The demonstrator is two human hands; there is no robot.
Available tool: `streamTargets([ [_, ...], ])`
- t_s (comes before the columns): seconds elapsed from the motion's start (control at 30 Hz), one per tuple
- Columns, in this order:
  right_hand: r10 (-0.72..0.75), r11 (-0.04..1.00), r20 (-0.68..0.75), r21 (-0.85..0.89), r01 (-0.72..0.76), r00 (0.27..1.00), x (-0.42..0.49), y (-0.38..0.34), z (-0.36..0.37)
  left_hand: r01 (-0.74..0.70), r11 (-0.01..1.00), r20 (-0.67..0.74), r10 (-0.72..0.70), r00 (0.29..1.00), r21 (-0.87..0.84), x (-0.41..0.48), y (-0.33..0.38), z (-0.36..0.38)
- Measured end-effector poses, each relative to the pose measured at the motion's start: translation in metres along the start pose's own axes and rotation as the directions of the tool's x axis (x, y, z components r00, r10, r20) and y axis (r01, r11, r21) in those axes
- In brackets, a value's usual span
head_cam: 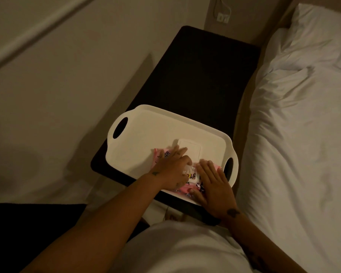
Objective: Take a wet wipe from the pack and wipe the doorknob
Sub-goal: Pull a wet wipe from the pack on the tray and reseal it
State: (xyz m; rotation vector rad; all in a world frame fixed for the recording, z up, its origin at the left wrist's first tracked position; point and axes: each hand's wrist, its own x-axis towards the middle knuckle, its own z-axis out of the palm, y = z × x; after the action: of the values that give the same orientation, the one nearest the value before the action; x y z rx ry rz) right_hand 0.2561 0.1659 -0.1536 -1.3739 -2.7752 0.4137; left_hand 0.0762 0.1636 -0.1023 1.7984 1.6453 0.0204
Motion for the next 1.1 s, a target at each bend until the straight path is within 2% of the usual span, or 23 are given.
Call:
streamTargets([
  [0.27, -0.006, 1.0, -0.013, 0.004, 0.006, 1.0, 0.0, 0.0, 0.001, -0.018, 0.999, 0.022, 0.017, 1.0, 0.041, 0.001, 0.0, -0.002],
  [0.5, 0.001, 1.0, -0.015, 0.003, -0.001, 1.0, 0.0, 0.0, 0.003, -0.081, 0.991, -0.092, 0.07, 0.993, -0.111, -0.015, -0.009, -0.005],
  [0.7, -0.009, 0.999, -0.022, 0.033, 0.01, 1.0, -0.001, 0.0, 0.004, -0.064, 0.998, -0.18, 0.067, 0.981, 0.024, -0.022, -0.011, -0.011],
  [0.8, -0.014, 0.998, -0.028, 0.055, 0.015, 1.0, 0.0, -0.001, 0.002, -0.029, 0.999, -0.211, 0.036, 0.977, 0.036, -0.026, -0.017, -0.009],
  [1.0, 0.062, 0.968, -0.129, 0.248, -0.028, 0.99, 0.012, -0.013, -0.015, 0.002, 0.991, -0.135, 0.016, 0.991, 0.134, -0.028, -0.031, 0.013],
  [1.1, 0.026, 0.969, -0.152, 0.245, 0.012, 0.988, 0.03, -0.024, -0.018, 0.042, 0.997, -0.117, -0.035, 0.993, 0.062, -0.031, -0.029, 0.024],
])
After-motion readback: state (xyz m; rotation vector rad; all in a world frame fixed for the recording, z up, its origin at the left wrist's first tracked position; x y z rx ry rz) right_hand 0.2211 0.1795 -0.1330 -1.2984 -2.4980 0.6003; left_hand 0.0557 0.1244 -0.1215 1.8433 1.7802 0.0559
